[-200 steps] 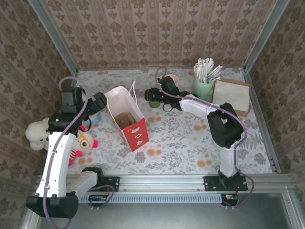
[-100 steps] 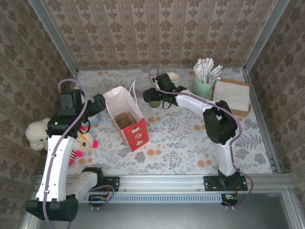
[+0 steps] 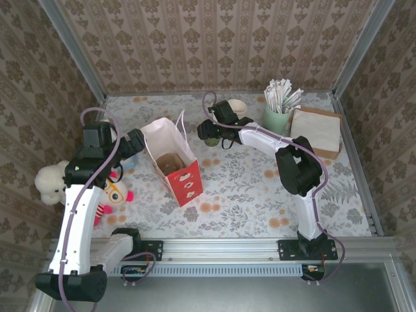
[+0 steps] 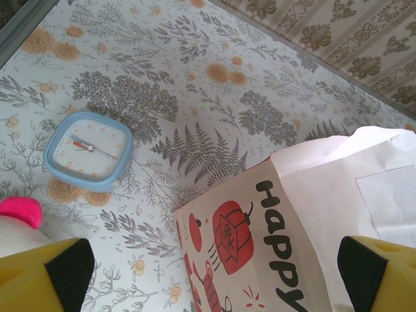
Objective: Pack the takeout coffee
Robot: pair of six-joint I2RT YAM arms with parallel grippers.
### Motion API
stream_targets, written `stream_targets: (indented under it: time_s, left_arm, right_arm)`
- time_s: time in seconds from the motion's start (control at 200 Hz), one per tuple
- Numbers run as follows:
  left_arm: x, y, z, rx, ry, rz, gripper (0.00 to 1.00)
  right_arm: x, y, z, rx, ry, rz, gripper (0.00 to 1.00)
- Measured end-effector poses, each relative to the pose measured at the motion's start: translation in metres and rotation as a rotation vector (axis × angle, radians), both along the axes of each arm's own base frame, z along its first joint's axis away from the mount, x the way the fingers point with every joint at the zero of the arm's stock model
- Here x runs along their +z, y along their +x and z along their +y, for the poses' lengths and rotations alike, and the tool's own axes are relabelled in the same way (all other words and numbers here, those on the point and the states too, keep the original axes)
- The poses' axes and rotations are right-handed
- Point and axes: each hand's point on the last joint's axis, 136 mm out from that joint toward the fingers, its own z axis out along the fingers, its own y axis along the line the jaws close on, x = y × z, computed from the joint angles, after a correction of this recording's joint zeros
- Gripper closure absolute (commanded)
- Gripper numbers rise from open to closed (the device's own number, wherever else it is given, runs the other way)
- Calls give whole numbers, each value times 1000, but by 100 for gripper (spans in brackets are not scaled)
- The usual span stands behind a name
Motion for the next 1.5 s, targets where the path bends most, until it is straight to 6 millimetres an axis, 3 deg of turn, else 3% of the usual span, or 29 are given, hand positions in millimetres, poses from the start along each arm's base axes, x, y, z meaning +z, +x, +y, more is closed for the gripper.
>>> stream_targets:
  time_s: [0.47, 0.735, 0.945, 1.19, 1.345, 1.5]
  left_arm:
    - [1, -3, 0, -24, 27, -11, 0]
    - [5, 0, -13, -100, -3, -42, 0]
    - [8, 1, -20, -147, -8, -63, 0]
    - [12, -2, -18, -147, 9, -82, 0]
    - [17, -5, -16, -147, 18, -104, 0]
    - [18, -6, -16, -155, 32, -109, 0]
  right_arm:
    - [0, -10, 15, 20, 7, 5, 20]
    - [2, -46, 20, 8, 5, 26, 23]
    - [13, -86, -8, -101, 11, 35, 23]
    - [21, -112, -80, -368, -41, -29, 20]
    - [14, -126, -114, -532, -42, -35, 18]
    - [-2, -136, -133, -649, -27, -16, 15]
